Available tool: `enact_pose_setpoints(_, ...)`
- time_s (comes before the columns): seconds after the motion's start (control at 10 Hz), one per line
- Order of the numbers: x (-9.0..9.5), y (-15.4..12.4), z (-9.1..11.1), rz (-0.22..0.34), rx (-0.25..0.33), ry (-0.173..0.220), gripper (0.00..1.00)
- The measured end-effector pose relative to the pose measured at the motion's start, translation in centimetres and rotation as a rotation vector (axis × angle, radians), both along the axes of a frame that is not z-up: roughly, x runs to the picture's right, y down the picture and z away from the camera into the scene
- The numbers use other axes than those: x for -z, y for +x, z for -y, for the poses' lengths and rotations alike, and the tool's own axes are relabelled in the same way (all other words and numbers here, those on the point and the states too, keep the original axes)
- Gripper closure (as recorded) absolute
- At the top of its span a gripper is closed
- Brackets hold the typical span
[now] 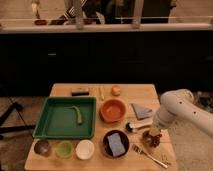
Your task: Place grapes in table surface
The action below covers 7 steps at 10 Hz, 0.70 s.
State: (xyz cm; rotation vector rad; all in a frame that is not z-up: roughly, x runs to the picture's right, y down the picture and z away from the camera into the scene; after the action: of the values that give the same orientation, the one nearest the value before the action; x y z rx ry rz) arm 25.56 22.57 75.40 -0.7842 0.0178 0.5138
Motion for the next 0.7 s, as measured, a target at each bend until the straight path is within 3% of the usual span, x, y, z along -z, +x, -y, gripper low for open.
enact_pose_setpoints(0.7, 0.01, 0.02, 0.0, 0.0, 0.0, 0.0, 0.2)
